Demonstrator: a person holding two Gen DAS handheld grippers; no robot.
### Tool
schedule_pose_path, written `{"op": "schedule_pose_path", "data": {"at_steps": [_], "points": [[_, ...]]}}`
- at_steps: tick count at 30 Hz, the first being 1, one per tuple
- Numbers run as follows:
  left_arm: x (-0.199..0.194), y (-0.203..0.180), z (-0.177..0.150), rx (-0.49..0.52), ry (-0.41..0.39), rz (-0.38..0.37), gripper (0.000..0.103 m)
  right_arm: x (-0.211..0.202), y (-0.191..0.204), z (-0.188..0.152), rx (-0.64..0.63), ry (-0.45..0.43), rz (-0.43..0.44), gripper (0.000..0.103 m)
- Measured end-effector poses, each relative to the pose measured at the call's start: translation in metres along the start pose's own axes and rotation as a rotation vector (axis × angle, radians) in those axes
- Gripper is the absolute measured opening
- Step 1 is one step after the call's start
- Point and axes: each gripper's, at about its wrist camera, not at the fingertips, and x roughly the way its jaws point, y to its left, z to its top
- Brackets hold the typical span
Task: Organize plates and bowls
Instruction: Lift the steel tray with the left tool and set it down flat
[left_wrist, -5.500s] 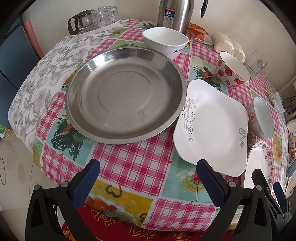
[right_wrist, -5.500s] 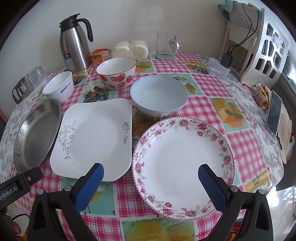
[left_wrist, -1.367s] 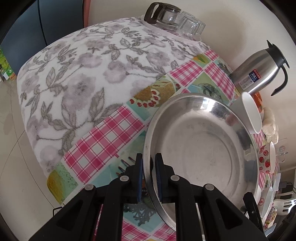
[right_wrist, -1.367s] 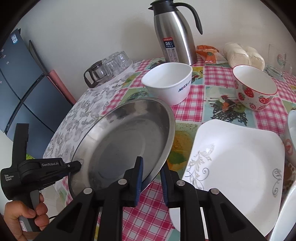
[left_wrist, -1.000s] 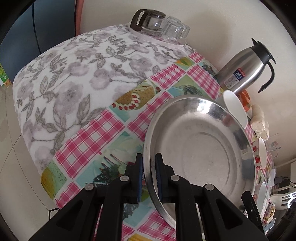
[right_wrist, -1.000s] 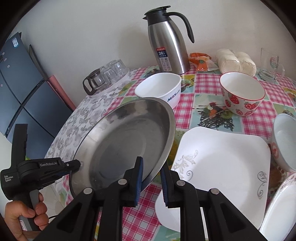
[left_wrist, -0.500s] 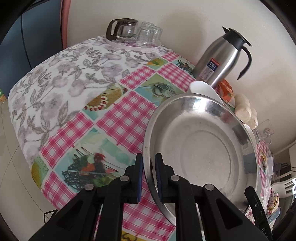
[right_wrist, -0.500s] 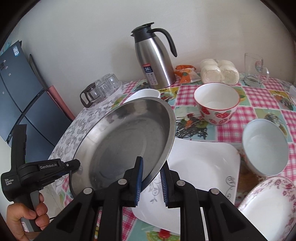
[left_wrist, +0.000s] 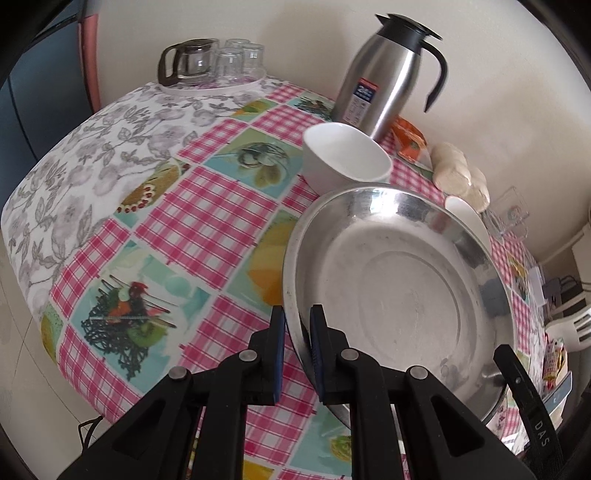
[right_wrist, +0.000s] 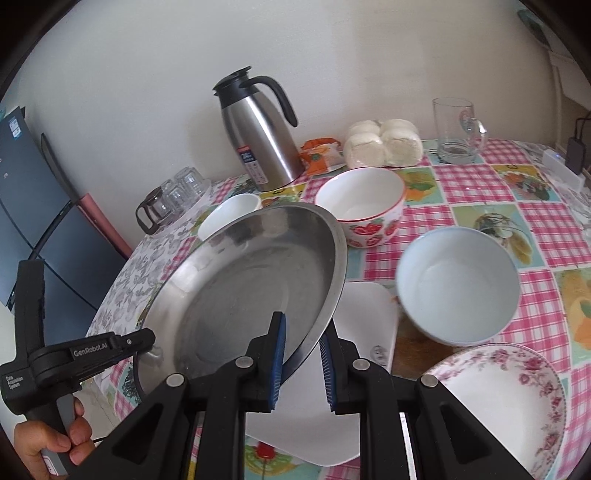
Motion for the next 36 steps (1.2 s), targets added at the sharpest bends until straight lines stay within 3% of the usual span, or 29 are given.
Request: {"op": "schedule_pose_path", "data": {"at_steps": [8, 23, 36], "points": [[0.008, -0.018, -0.009, 0.055, 0.040, -0.007, 0.015, -0.001, -0.027, -0.002, 0.065, 0.024, -0.030, 0.020], [0.005, -0.026, -0.021, 0.120, 0.080, 0.004, 0.015, -0.001, -0.036, -0.014, 0.078, 0.091, -0.104, 0.020], [0.014, -0.013, -0.032, 0.077, 0.172, -0.047, 0.015, -0.004, -0.035, -0.033, 0.099, 0.150, -0.141, 0.020]]}}
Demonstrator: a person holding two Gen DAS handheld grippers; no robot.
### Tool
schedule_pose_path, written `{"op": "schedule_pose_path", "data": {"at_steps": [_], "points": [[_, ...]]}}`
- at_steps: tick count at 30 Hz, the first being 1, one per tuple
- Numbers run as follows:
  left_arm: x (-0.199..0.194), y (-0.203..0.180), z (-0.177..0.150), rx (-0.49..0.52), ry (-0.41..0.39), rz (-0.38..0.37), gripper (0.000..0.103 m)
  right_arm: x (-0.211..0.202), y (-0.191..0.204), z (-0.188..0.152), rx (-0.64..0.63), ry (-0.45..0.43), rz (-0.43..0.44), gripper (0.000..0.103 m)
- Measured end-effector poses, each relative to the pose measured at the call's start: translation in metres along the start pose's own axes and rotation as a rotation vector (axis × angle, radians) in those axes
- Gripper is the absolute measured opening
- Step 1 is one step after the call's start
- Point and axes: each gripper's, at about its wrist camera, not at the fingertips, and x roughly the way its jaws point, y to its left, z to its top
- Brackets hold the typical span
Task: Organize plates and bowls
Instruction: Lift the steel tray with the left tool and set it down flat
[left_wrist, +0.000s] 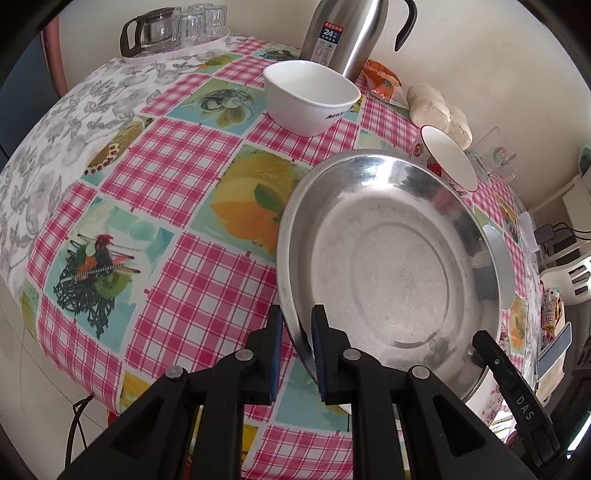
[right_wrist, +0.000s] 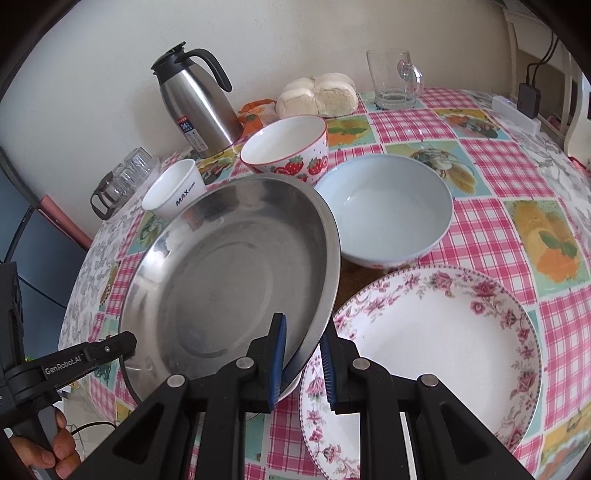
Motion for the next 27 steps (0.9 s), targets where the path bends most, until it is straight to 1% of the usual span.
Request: {"op": "schedule_pose_path", "data": {"at_steps": [5, 13, 17, 20, 27], "points": [[0.010, 0.004, -0.001, -0.027, 0.047, -0.024, 0.015, 0.005, 0.001, -0.006, 0.003, 0.032, -0.009, 0.020], [0.013, 0.006, 0.003, -0.037, 0.067, -0.044, 0.015, 0.008, 0.003, -0.007, -0.001, 0.037, -0.029, 0.019], [0.014, 0.003, 0.003, -0.018, 0.068, -0.031, 0.015, 0.003, -0.003, -0.004, 0.024, 0.008, -0.033, 0.019], [0.017, -0.001, 0.004, -0.005, 0.072, -0.024, 0.015, 0.003, -0.007, -0.003, 0.044, 0.011, -0.023, 0.019], [0.021, -0.004, 0.005, 0.020, 0.081, -0.022, 0.015, 0.002, -0.007, -0.001, 0.045, 0.001, -0.033, 0.019]]}}
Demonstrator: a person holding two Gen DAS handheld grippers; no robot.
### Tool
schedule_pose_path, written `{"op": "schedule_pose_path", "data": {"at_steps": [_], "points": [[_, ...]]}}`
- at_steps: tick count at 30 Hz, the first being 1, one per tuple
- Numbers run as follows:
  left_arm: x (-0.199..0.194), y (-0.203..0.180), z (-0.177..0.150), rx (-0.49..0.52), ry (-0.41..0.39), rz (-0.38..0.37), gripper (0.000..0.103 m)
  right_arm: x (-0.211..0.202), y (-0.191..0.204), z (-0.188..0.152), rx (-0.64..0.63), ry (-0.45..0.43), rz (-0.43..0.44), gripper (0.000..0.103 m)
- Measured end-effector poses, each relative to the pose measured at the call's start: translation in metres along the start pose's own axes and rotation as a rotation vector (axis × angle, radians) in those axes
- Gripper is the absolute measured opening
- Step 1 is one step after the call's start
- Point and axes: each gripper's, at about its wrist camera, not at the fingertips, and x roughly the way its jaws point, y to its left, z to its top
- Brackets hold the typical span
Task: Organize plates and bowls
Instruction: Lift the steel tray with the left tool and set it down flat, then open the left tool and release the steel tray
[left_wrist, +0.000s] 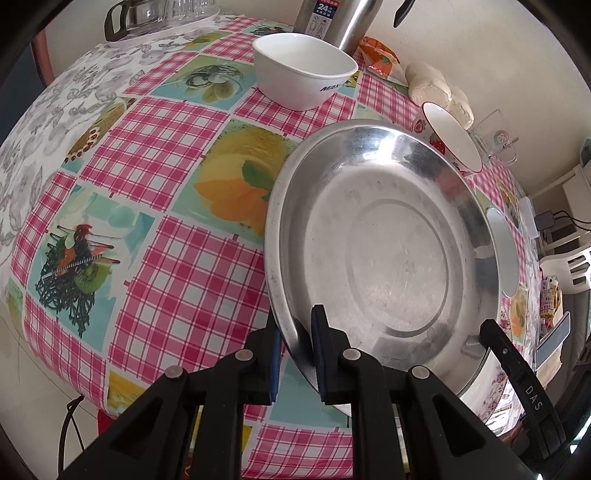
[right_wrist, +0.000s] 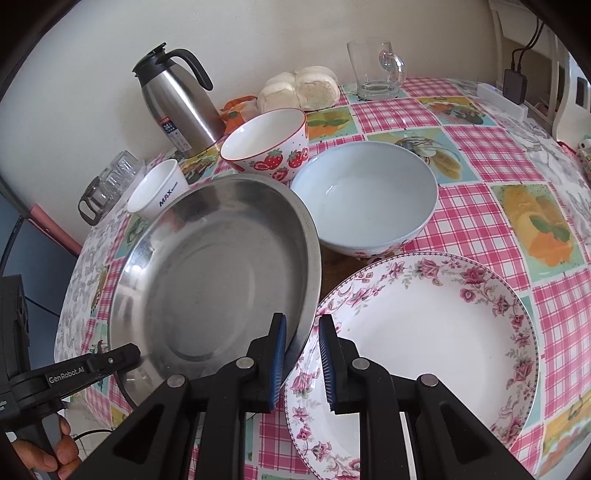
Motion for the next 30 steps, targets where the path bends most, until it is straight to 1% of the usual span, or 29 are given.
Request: {"op": "schedule_pose_path", "data": {"at_steps": [14, 20, 23, 24, 25, 26, 27, 28, 29, 30], "points": [[0.002, -0.003, -0.001, 0.029, 0.004, 0.006, 0.016, -0.001, -0.004, 0.001, 0.024, -0.009, 0.004, 0.019], [0.001, 0.000, 0.000, -0.006, 0.007, -0.015, 0.016, -0.002, -0.005, 0.001, 0.029, -0.011, 0.007, 0.020], [-0.003, 0.001, 0.000, -0.009, -0.005, -0.010, 0.017, -0.005, -0.007, 0.002, 0.038, -0.025, 0.012, 0.020], [-0.004, 0.001, 0.001, -0.012, -0.005, -0.015, 0.018, -0.006, -0.009, 0.003, 0.045, -0.031, 0.022, 0.020], [-0.005, 0.001, 0.000, -0.016, -0.005, -0.022, 0.024, -0.008, -0.010, 0.004, 0.051, -0.037, 0.029, 0.020], [-0.008, 0.002, 0.000, -0.027, -0.007, -0.031, 0.029, -0.009, -0.011, 0.004, 0.057, -0.041, 0.032, 0.024], [-0.009, 0.003, 0.000, -0.032, -0.011, -0.034, 0.039, -0.010, -0.012, 0.005, 0.064, -0.047, 0.033, 0.031], [-0.012, 0.004, 0.000, -0.038, -0.021, -0.033, 0.044, -0.011, -0.013, 0.005, 0.069, -0.052, 0.032, 0.035], [-0.015, 0.005, 0.000, -0.040, -0.030, -0.029, 0.044, -0.012, -0.013, 0.005, 0.073, -0.056, 0.032, 0.039], [-0.018, 0.006, 0.000, -0.044, -0.044, -0.022, 0.044, -0.014, -0.014, 0.006, 0.076, -0.061, 0.030, 0.039]]}}
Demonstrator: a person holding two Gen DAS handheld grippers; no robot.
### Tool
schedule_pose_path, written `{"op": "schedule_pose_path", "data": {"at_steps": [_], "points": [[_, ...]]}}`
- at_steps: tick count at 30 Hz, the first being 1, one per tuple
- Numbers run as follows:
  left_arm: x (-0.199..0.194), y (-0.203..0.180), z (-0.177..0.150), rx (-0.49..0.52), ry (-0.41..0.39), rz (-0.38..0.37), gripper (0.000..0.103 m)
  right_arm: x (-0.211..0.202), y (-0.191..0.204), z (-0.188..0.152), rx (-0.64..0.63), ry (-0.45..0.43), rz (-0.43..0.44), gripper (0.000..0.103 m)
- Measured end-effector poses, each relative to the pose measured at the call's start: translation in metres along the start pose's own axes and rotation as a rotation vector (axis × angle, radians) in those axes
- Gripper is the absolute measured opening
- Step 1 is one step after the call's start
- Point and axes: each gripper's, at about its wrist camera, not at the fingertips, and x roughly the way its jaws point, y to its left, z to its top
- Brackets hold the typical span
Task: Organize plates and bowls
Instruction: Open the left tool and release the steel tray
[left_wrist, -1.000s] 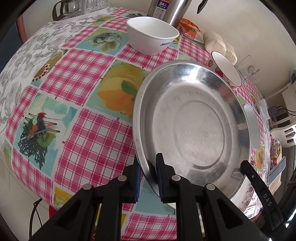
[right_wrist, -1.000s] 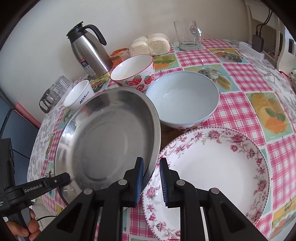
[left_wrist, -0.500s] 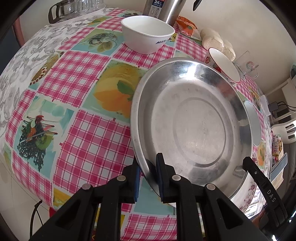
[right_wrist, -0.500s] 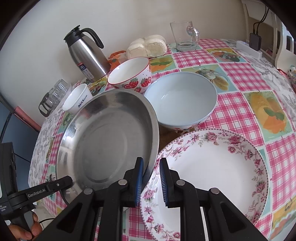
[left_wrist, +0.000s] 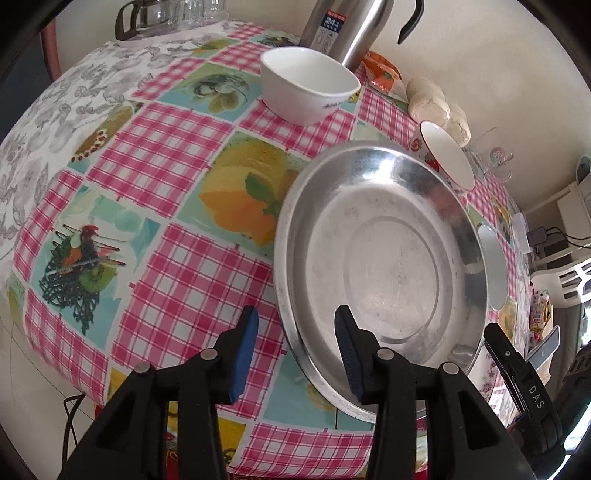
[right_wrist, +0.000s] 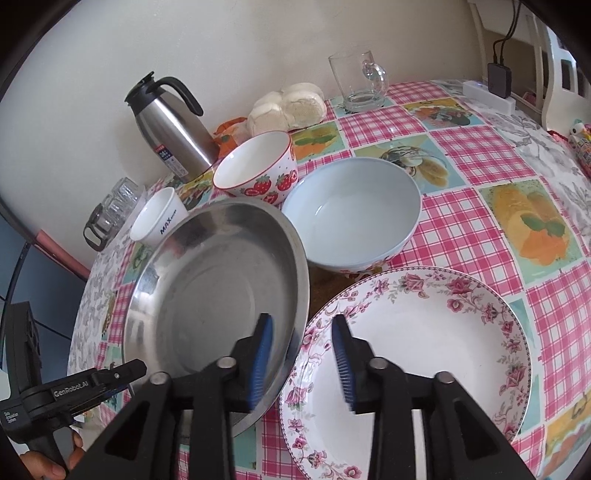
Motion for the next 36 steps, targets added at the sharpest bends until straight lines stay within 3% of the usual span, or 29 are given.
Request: {"op": "schedule_pose_path", "data": {"at_steps": [2, 4, 6, 10, 14, 19, 22, 27, 31, 36], "points": [[-0.006, 0.002, 0.001, -0.012, -0.025, 0.010, 0.052, -0.003, 0.000, 0.001, 0.001, -0.015, -0.006, 0.039], [-0.011, 0.004, 0.002, -0.021, -0.047, 0.022, 0.069, -0.007, 0.001, 0.002, -0.010, -0.036, -0.021, 0.045], [-0.014, 0.003, 0.002, -0.012, -0.060, 0.062, 0.072, -0.010, 0.003, 0.003, -0.018, -0.058, -0.037, 0.075], [-0.011, -0.004, 0.003, 0.028, -0.060, 0.106, 0.081, -0.009, 0.008, 0.003, -0.053, -0.066, -0.050, 0.084], [-0.011, -0.010, 0.003, 0.067, -0.081, 0.126, 0.088, -0.004, 0.013, 0.002, -0.102, -0.064, -0.069, 0.101], [-0.014, -0.011, 0.003, 0.078, -0.122, 0.148, 0.098, -0.003, 0.015, 0.000, -0.134, -0.073, -0.072, 0.103], [-0.023, -0.011, 0.004, 0.069, -0.177, 0.141, 0.098, -0.006, 0.013, 0.000, -0.133, -0.096, -0.099, 0.103], [-0.043, -0.020, 0.001, 0.089, -0.280, 0.037, 0.098, -0.024, -0.011, 0.011, -0.049, -0.181, -0.206, 0.103], [-0.054, -0.043, -0.006, 0.163, -0.274, -0.112, 0.098, -0.040, -0.038, 0.020, 0.033, -0.197, -0.222, 0.103], [-0.062, -0.072, -0.024, 0.247, -0.267, -0.164, 0.098, -0.049, -0.074, 0.020, 0.121, -0.158, -0.348, 0.103]]}}
